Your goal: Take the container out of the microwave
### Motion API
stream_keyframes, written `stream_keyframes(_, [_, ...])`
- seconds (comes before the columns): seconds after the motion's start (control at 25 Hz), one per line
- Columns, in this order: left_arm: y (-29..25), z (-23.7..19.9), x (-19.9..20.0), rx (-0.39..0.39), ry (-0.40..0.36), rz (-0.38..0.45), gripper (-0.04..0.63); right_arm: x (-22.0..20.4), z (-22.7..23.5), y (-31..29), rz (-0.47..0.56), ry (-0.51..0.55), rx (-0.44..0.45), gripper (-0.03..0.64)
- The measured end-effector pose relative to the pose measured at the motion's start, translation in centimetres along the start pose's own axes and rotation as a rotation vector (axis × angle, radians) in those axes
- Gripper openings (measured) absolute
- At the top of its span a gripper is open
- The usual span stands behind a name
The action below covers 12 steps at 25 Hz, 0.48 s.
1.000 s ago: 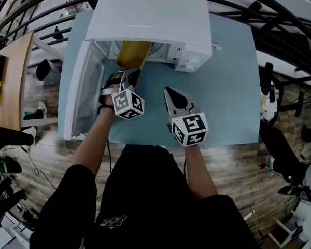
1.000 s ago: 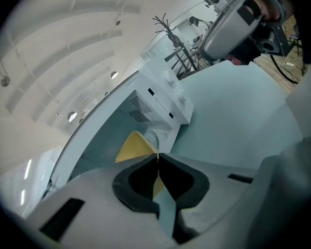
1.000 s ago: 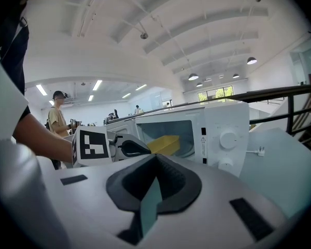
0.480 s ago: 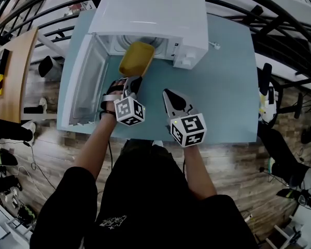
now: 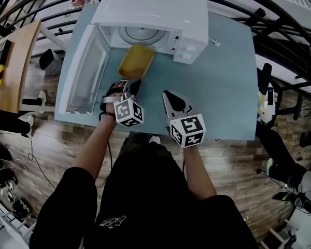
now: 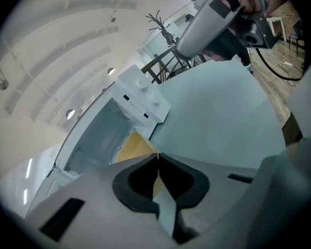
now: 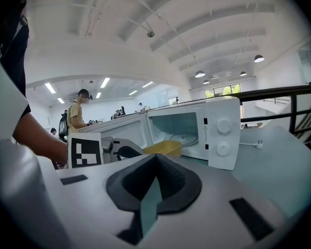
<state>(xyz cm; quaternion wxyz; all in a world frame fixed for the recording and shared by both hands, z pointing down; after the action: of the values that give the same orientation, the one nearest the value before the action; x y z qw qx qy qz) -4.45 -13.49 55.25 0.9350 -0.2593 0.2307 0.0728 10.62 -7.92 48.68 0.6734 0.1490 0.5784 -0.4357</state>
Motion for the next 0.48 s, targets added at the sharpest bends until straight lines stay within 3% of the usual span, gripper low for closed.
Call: stream_keyframes(0.48, [1.4,1.7,-1.3,0.007,-0.009,-0.034,0.017,-1.8,-1.3,0.5,-0.018,-0.003,0.024,0.006])
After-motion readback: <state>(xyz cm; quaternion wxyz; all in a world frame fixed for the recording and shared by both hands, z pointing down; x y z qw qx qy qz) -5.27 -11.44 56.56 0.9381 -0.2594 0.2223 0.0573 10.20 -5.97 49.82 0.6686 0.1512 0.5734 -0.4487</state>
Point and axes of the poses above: the fingertips, and each gripper's own axes: y backward along the fingers, z to its right, x out of its top, the point moved 8 cm from there along y, backward along the fingers, and after that the axes turned 15 degrees about x, right-handed, at the moved point
